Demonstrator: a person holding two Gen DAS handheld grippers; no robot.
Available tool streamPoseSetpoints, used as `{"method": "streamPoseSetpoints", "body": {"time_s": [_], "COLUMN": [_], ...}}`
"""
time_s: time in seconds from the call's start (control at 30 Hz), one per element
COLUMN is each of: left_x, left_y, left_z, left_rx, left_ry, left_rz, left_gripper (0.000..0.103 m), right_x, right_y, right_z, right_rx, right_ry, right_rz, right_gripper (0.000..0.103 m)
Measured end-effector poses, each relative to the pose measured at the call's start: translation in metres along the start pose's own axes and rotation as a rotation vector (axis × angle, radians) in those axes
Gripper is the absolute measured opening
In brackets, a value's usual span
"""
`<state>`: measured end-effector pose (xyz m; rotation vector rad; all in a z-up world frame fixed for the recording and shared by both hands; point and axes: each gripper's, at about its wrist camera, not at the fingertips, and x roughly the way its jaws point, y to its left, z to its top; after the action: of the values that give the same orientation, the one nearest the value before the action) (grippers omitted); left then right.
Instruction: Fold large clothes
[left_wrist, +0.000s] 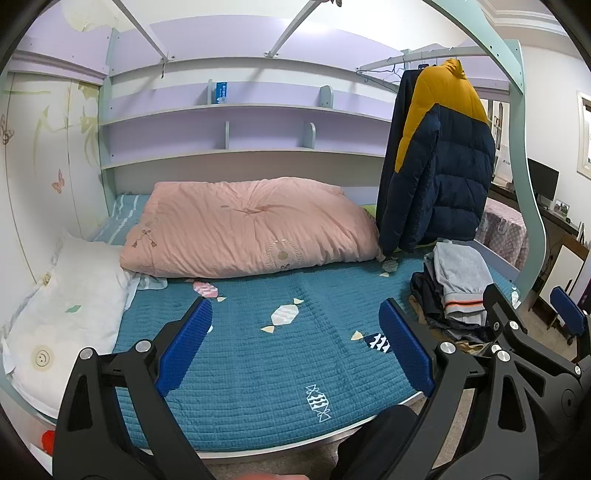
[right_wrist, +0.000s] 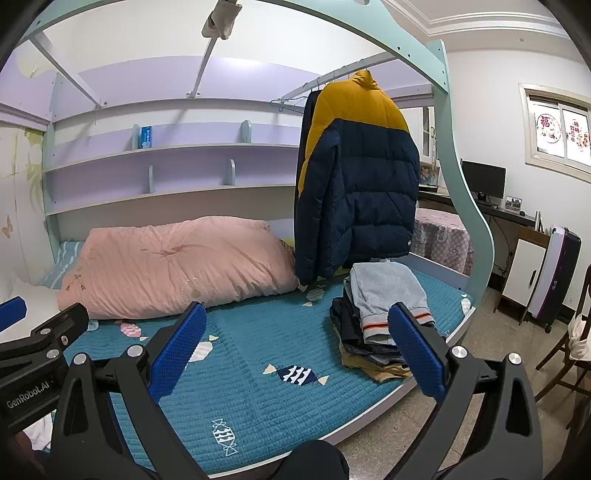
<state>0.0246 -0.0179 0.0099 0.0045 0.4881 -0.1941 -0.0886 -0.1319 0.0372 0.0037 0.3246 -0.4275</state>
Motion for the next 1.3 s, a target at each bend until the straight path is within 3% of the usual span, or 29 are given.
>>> {"method": "streamPoseSetpoints", "body": {"time_s": [1.3], "left_x": [0.0013], "left_y": [-0.0002], "left_z": [-0.0087], "left_rx": [0.010], "left_ry": [0.013], "left_rz": [-0.001], "left_gripper": [0.092], "right_x": [0.0007], "right_y": [-0.0047], "right_z": [-0.0040], "right_rx": [0.010], "right_ry": [0.018], "right_rz": [0.005], "right_gripper": [0.095]}}
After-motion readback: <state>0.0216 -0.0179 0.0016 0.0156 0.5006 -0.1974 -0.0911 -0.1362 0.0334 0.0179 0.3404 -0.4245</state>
